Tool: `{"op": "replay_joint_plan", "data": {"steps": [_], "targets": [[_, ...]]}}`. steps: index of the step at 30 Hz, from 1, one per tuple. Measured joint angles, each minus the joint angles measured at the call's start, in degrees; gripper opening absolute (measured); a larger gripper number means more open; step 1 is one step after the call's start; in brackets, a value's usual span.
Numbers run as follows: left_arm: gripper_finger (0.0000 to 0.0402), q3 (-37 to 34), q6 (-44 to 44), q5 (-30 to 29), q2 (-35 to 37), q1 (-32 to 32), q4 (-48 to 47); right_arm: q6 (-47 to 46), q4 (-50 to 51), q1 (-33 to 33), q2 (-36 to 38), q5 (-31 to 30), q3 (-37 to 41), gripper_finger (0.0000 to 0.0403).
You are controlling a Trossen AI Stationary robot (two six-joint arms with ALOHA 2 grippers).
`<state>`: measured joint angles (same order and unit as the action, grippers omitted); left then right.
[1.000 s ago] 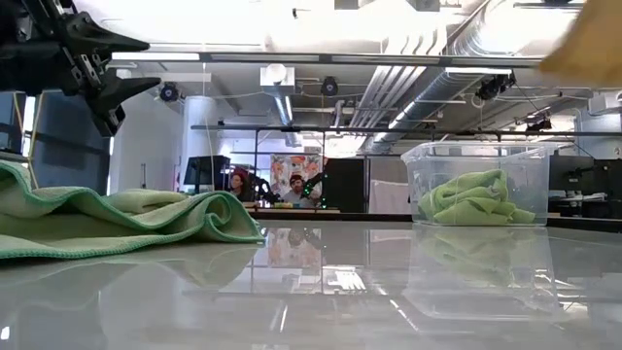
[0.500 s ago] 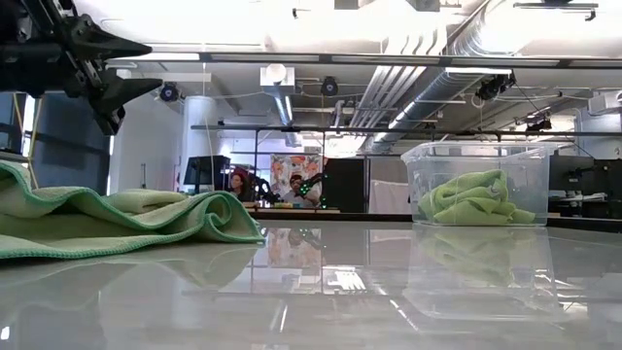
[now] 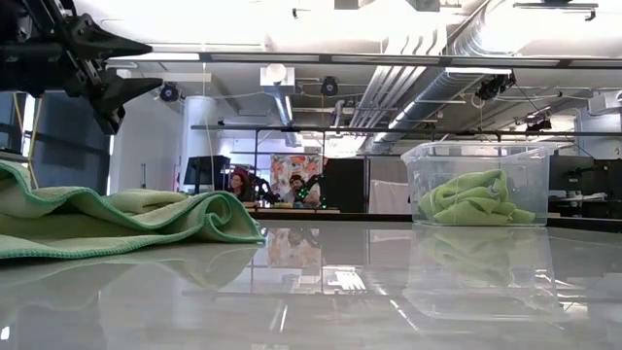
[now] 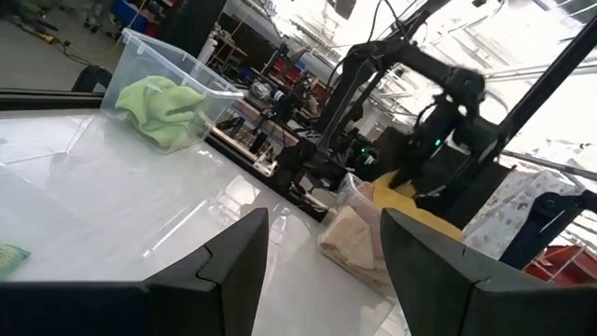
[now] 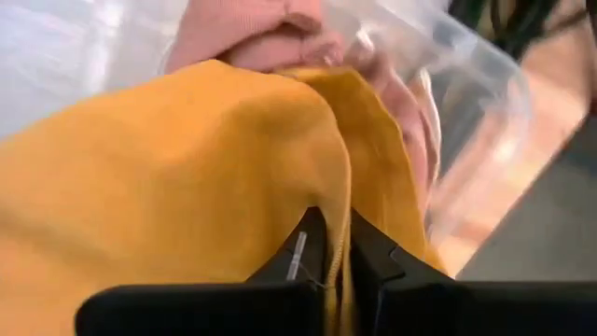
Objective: Sort towels by color in basket
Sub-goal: Put the bottom left yellow towel into the bottom transparent bin
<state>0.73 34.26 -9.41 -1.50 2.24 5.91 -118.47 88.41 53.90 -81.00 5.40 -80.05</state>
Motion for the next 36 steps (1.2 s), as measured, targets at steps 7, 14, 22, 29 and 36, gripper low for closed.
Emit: {"op": "replay_joint_plan", "data": {"steps": [7,14,22,29,36], "targets": [[0.0195,0.0,0.1,-0.02,0.0,-0.02,0.86,6.8,-7.57,-0.03,-0.04,-2.6,9.48,0.0059],[0.0195,0.0,4.15,-0.02,0.0,-0.01,0.86,3.9,-6.73,-0.03,1.9,1.85,1.9,0.0145],[0.0195,0.0,4.14,-0.15,0.0,-0.02,0.85,2.3,-11.01,-0.01,2.55,-4.11,-8.55,0.017],[0.0195,0.0,4.11,-0.2,0.0,-0.02,0.81,4.06,-16.42,0.0,0.53,0.69,1.29,0.0107],[0.0195,0.0,4.09,-0.2,0.0,0.0,0.79,6.88,-25.8,-0.03,-0.12,3.64,15.11,0.0008]]}}
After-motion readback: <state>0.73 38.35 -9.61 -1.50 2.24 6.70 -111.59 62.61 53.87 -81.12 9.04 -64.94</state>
